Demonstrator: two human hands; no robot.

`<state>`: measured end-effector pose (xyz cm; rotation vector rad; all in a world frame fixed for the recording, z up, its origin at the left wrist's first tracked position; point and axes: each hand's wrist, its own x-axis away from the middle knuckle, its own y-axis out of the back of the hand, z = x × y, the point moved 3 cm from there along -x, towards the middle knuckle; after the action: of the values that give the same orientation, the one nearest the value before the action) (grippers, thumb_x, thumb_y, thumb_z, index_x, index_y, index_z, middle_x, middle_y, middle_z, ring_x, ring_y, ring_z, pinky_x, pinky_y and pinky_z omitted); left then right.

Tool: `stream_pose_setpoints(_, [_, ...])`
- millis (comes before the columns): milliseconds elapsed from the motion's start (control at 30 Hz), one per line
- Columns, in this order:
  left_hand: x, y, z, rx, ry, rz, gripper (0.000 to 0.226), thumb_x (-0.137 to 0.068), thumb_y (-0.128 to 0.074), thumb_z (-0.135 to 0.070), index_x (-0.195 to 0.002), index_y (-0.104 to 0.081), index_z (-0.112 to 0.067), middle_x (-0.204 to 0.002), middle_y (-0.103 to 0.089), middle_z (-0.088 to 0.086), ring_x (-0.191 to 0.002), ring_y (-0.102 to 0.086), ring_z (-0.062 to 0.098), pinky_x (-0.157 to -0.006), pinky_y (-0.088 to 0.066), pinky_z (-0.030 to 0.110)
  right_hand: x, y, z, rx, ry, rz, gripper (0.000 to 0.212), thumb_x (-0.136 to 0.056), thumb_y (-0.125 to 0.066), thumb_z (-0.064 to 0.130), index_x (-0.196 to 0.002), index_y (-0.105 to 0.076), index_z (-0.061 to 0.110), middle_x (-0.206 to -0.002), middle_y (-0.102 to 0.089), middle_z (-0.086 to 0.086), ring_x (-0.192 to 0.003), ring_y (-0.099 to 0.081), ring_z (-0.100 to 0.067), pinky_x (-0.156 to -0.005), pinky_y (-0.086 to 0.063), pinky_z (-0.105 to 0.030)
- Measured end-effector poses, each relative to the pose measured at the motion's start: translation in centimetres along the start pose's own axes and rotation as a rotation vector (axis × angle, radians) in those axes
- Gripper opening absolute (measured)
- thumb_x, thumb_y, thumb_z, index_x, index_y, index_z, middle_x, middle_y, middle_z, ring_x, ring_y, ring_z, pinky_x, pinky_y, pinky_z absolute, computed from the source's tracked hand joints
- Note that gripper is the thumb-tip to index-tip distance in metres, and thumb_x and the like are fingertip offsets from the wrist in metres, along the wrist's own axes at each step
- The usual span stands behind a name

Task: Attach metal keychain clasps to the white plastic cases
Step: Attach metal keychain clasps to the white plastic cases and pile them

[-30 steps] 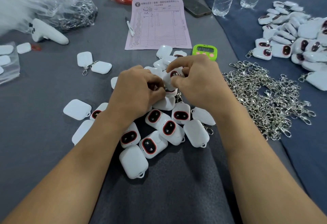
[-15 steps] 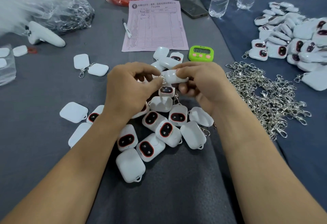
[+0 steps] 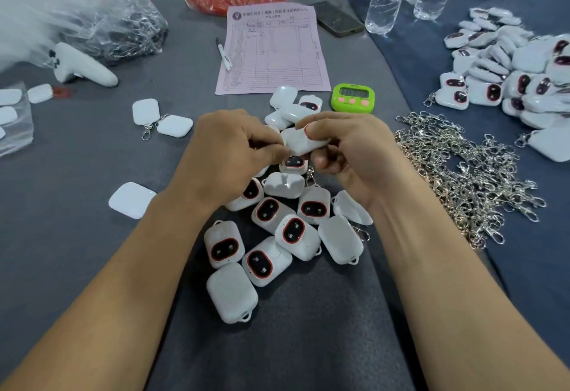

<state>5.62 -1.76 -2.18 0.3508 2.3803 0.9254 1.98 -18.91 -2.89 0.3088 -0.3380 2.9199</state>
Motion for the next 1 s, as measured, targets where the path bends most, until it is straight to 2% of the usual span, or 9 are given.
stream_pose_setpoints(100, [-0.1,0.4,0.1,-0.025,0.042,-0.074,0.010,-0.073,-0.079,-0.039,-0.081,-0.077,-0.034,-0.071,-0.068,-0.018,-0.066,-0.059,0.003,-0.061,-0.040,0.010,0.0,-0.4,-0.1,-0.074,-0.002,-0.001,0.017,-0.090,-0.056,-0.004,-0.086,-0.071,0.001,-0.064,-0.063,-0.014,-0.041,-0.046,-0.014,-0.041,-0.031,-0.021])
stream_pose_setpoints(233, [0.1,-0.2,0.4,0.549,0.321,-0.018,0.013,-0.084,-0.079,-0.020,-0.082,-0.082,-0.032,-0.075,-0.076,-0.011,-0.068,-0.068,0.001,-0.065,-0.051,0.016,0.1,-0.7,0.1,-0.232,-0.048,0.082,0.022,-0.095,-0.049,-0.001,-0.088,-0.069,0.002,-0.061,-0.061,-0.012,-0.044,-0.047,-0.013,-0.040,-0.031,-0.018])
stream_pose_setpoints(333, [0.4,-1.1,-0.2,0.652,0.375,0.003,0.017,-0.087,-0.076,-0.018,-0.075,-0.082,-0.028,-0.066,-0.071,-0.009,-0.061,-0.060,0.003,-0.061,-0.049,0.016,0.1,-0.5,0.1,-0.202,-0.027,0.055,0.020,-0.093,-0.051,-0.003,-0.089,-0.071,0.003,-0.061,-0.061,-0.009,-0.045,-0.047,-0.013,-0.044,-0.033,-0.020])
stream_pose_setpoints(533, [-0.3,-0.5,-1.0,-0.282,-0.087,0.054,0.016,-0.087,-0.070,-0.024,-0.075,-0.077,-0.014,-0.067,-0.062,-0.001,-0.071,-0.048,0.019,-0.065,-0.041,0.036,0.2,-0.8,0.3,0.058,0.212,-0.040,0.016,-0.083,-0.065,-0.004,-0.086,-0.075,0.008,-0.056,-0.060,-0.007,-0.040,-0.046,-0.015,-0.042,-0.037,-0.021])
stream_pose_setpoints(633, [0.2,-1.5,-1.3,-0.536,-0.070,0.101,0.019,-0.091,-0.063,-0.019,-0.074,-0.068,-0.013,-0.072,-0.055,0.003,-0.073,-0.046,0.022,-0.064,-0.030,0.033,0.5,-2.0,-0.2,0.428,0.367,-0.103,0.012,-0.078,-0.071,0.009,-0.082,-0.078,0.019,-0.057,-0.068,-0.002,-0.046,-0.055,-0.013,-0.048,-0.050,-0.026])
stream_pose_setpoints(700, [0.4,-1.3,-0.9,-0.415,0.054,0.043,0.012,-0.088,-0.068,-0.022,-0.078,-0.073,-0.018,-0.073,-0.060,0.002,-0.074,-0.055,0.023,-0.065,-0.037,0.033,0.4,-1.9,-0.3,0.353,0.324,-0.135,0.014,-0.081,-0.069,0.006,-0.083,-0.077,0.017,-0.054,-0.066,0.000,-0.044,-0.055,-0.014,-0.047,-0.049,-0.025])
stream_pose_setpoints(833, [0.1,-0.2,0.7,0.347,0.398,-0.043,0.014,-0.080,-0.081,-0.020,-0.084,-0.081,-0.033,-0.079,-0.077,-0.010,-0.075,-0.070,0.003,-0.075,-0.056,0.020,-0.1,-1.1,-0.1,-0.119,0.061,-0.064,0.020,-0.090,-0.058,-0.002,-0.083,-0.075,0.006,-0.058,-0.063,-0.006,-0.041,-0.048,-0.013,-0.041,-0.036,-0.020])
stream_pose_setpoints(933, [0.0,-0.6,0.5,0.651,0.444,0.079,0.010,-0.080,-0.077,-0.022,-0.085,-0.083,-0.026,-0.085,-0.076,0.017,-0.078,-0.064,0.021,-0.080,-0.053,0.038,-0.1,-1.0,-0.4,-0.372,-0.087,-0.009,0.024,-0.093,-0.056,0.001,-0.080,-0.076,0.006,-0.064,-0.064,-0.008,-0.042,-0.045,-0.011,-0.039,-0.035,-0.016])
stream_pose_setpoints(1000, [0.1,-0.8,0.6,0.741,0.465,0.143,0.016,-0.081,-0.071,-0.028,-0.088,-0.083,-0.021,-0.065,-0.063,0.012,-0.070,-0.047,0.024,-0.073,-0.042,0.035,-0.2,-1.0,-0.4,-0.445,-0.107,0.033,0.022,-0.094,-0.055,0.002,-0.083,-0.074,0.004,-0.065,-0.062,-0.008,-0.041,-0.042,-0.010,-0.038,-0.030,-0.016])
